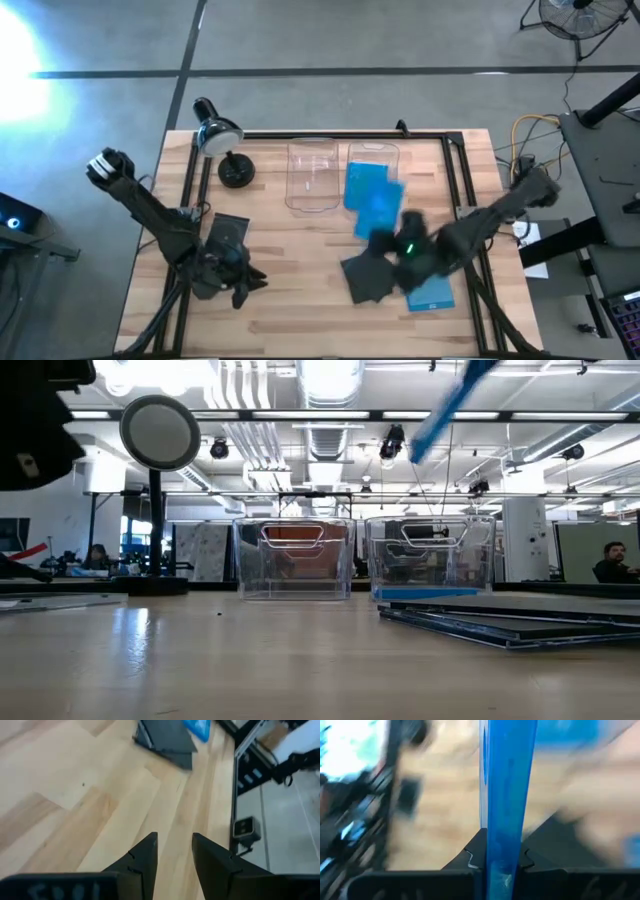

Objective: Pick & place jewel cases by type
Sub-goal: Put the blue CD case into the right transparent bin

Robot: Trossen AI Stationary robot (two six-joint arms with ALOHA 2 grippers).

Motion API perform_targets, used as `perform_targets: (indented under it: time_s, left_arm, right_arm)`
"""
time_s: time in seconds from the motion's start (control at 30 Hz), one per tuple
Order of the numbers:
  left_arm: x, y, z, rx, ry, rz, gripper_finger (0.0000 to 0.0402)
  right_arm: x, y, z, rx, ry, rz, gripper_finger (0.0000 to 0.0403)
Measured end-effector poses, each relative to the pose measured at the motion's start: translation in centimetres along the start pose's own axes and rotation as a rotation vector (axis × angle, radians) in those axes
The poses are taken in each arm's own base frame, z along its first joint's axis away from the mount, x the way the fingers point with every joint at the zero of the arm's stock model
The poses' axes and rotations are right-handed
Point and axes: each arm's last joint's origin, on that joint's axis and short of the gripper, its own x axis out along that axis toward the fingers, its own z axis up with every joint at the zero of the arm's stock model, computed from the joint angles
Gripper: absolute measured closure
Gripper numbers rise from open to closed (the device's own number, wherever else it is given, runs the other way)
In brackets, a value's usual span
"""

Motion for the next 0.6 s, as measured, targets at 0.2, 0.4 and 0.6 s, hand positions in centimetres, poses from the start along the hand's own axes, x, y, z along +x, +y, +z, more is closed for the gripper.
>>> perform_targets:
  time_s: [0.2, 0.4, 0.6]
  left_arm:
    - [-0.5, -0.1, 0.7, -0.025, -0.041, -0.014, 0.0298]
    - [-0.6, -0.1, 1.0, -0.059, -0.082, -0.011, 0.0298]
    - [-0.6, -0.1, 1.1, -0.091, -0.121, 0.002, 0.0298]
  right_arm:
    - [1.4, -0.9, 8.1, -0.009, -0.027, 0.002, 0.0384]
    - [7.3, -3.7, 13.4, 0.024, 0.121, -0.041, 0.0382]
    - [12.9, -5.8, 14.9, 0.116, 0.246, 0.084, 0.0381]
